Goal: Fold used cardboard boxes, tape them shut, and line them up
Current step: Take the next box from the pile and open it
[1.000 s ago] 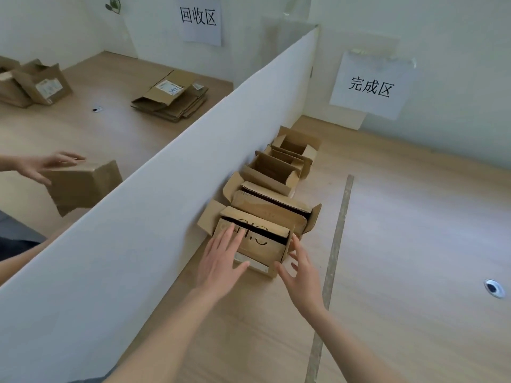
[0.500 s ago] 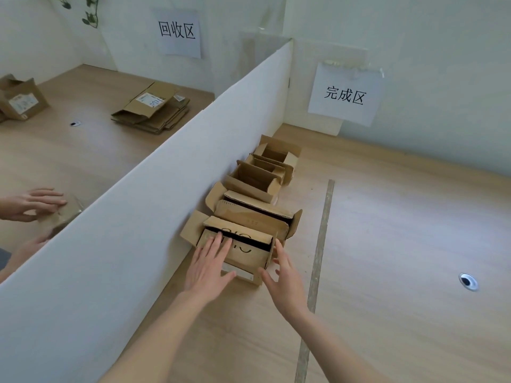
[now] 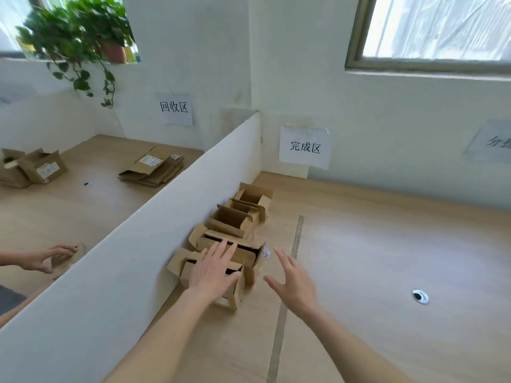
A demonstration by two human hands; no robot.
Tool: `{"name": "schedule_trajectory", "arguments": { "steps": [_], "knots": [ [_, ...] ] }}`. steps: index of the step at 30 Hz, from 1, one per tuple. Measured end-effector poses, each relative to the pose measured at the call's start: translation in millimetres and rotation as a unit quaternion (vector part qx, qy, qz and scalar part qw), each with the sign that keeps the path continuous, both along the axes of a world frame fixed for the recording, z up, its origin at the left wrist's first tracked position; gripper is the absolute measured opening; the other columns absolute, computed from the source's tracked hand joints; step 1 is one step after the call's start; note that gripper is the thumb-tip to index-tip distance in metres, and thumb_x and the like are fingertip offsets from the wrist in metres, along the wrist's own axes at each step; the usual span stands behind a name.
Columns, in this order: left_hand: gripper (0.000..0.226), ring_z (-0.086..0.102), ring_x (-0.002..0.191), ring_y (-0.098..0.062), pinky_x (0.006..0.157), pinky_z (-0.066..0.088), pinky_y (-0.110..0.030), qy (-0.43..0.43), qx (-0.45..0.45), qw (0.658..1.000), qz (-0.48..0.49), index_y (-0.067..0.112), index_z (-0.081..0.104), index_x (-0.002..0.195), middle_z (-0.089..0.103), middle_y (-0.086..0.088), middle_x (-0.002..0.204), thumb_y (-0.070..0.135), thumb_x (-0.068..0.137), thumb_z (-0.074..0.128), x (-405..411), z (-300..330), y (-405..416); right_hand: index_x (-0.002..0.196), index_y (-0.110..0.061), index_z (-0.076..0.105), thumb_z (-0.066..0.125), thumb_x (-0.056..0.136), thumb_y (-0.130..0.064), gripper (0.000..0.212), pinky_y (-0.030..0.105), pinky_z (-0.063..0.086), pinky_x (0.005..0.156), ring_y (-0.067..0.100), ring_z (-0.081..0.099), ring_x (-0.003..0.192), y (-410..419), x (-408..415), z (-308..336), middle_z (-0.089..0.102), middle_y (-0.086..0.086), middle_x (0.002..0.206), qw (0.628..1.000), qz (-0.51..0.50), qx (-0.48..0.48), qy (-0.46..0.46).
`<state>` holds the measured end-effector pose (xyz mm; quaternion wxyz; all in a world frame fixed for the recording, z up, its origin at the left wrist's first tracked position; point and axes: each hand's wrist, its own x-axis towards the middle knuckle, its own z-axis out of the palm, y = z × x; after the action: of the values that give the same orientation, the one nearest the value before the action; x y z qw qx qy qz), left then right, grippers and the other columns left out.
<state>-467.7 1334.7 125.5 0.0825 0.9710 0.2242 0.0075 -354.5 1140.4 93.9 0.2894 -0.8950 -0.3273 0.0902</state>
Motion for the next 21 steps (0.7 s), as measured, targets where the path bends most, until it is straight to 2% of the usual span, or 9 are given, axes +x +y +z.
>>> {"name": "schedule_trajectory", "arguments": {
  "steps": [6, 11, 16, 21],
  "knots": [
    [0.077, 0.013, 0.153, -0.018, 0.123, 0.011, -0.039, -0.074, 0.021, 0.995, -0.059, 0.032, 0.018, 0.158, 0.014, 0.002, 0.166, 0.061, 0.095, 0.050, 65, 91, -157, 0.159, -0.037, 0.021, 0.057, 0.093, -0.061, 0.078, 0.035, 0.025, 0.122, 0.014, 0.027, 0.150, -166, 42, 106, 0.023, -0.012, 0.166, 0.994, -0.047, -0.022, -0.091],
    [0.078, 0.021, 0.151, -0.020, 0.122, 0.016, -0.038, -0.131, -0.022, 0.982, -0.134, 0.032, 0.026, 0.156, 0.023, 0.000, 0.164, 0.062, 0.091, 0.055, 120, 144, -324, 0.159, -0.039, 0.018, 0.060, 0.091, -0.061, 0.083, 0.033, 0.022, 0.121, 0.012, 0.020, 0.152, -353, 53, 181, 0.019, -0.013, 0.166, 0.982, -0.115, -0.052, -0.144],
    [0.079, 0.026, 0.149, -0.018, 0.121, 0.021, -0.037, -0.166, -0.030, 0.953, -0.251, 0.033, 0.030, 0.155, 0.028, 0.002, 0.162, 0.062, 0.088, 0.060, 158, 187, -508, 0.158, -0.037, 0.022, 0.059, 0.091, -0.063, 0.081, 0.034, 0.015, 0.123, 0.012, 0.019, 0.153, -543, 45, 224, 0.021, -0.010, 0.166, 0.958, -0.225, -0.072, -0.161],
    [0.078, 0.021, 0.150, -0.016, 0.122, 0.016, -0.033, -0.165, -0.053, 0.919, -0.353, 0.034, 0.022, 0.157, 0.021, 0.004, 0.165, 0.062, 0.092, 0.055, 175, 210, -675, 0.159, -0.036, 0.021, 0.056, 0.093, -0.063, 0.080, 0.036, 0.012, 0.124, 0.012, 0.019, 0.153, -708, 18, 244, 0.020, -0.009, 0.166, 0.923, -0.338, -0.104, -0.149]
  ]
}}
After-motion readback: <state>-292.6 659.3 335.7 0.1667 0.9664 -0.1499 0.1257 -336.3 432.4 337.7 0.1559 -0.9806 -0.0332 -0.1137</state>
